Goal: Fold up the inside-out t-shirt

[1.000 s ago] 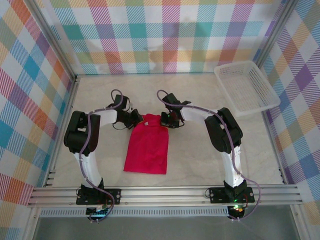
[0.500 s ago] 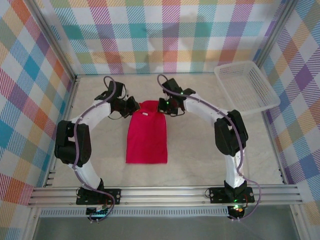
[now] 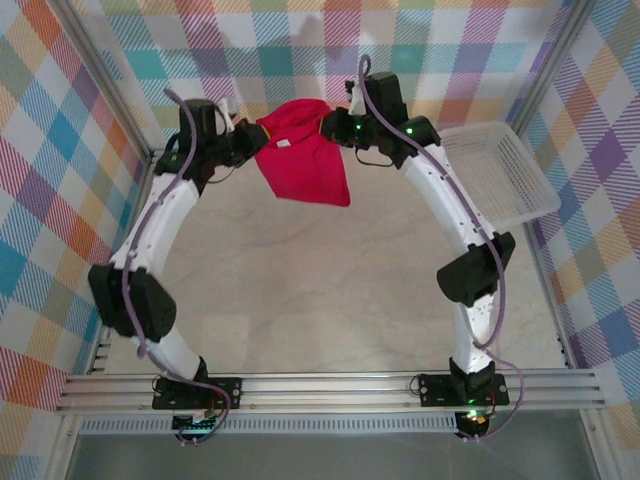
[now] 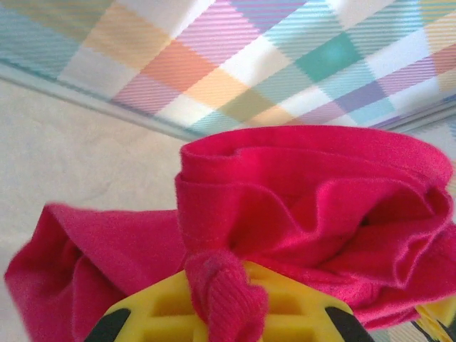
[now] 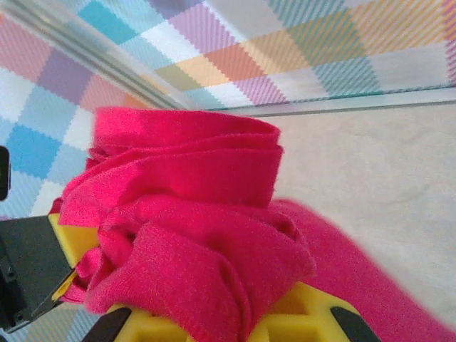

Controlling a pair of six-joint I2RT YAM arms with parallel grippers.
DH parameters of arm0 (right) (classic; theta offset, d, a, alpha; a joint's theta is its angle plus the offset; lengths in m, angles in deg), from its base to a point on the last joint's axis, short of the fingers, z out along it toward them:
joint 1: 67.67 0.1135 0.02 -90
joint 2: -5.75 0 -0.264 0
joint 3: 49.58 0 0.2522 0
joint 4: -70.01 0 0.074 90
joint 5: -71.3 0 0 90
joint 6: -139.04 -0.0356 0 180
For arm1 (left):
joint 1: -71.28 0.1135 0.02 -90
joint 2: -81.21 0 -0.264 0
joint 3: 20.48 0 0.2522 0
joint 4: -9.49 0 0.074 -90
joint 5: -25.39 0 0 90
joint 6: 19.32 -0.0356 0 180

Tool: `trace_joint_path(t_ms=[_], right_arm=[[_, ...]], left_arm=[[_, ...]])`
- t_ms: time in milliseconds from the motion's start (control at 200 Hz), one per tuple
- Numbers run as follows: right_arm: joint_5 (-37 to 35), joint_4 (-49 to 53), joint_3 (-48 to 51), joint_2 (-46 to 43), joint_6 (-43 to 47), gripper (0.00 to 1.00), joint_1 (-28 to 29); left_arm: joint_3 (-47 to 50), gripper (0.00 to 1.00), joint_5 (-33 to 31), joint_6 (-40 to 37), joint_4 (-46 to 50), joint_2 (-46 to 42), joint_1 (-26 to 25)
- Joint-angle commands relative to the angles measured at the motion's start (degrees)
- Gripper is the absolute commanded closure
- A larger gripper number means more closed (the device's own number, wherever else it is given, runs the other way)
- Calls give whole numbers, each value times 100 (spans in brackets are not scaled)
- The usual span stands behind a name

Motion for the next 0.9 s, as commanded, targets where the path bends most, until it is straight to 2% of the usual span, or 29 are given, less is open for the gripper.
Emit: trace_joint_path(t_ms=[0, 70, 155, 220, 275, 390, 515, 670, 895], right_arm=[[456, -808, 1893, -719, 71, 100, 266], [725, -1952, 3687, -1326, -307, 100, 383], [751, -2865, 5360, -1806, -828, 100, 591], [687, -3453, 6272, -2051, -1154, 100, 775], [628, -3553, 6607, -2107, -1277, 100, 906], [573, -3256, 6595, -1945, -1321, 100, 963], [244, -2889, 6250, -1791, -1177, 100, 964], [13, -2218, 5362, -1175, -898, 100, 946], [-105, -1560, 4372, 50, -1070, 100, 732]], left_arm=[[1679, 100, -330, -94, -928, -942, -48], [2995, 100, -409, 54, -1274, -1503, -72], [4108, 100, -380, 111, -1416, -2028, -213], [4649, 100, -410, 146, -1269, -2327, -276], [4955, 100, -459, 232, -1163, -2504, -286], [5020, 100, -588, 161, -854, -2603, -294], [4607, 100, -804, -62, -504, -2199, -294], [3933, 100, -1054, -351, 153, -1229, -202], [3585, 100, -1088, -181, -9, 165, -68]])
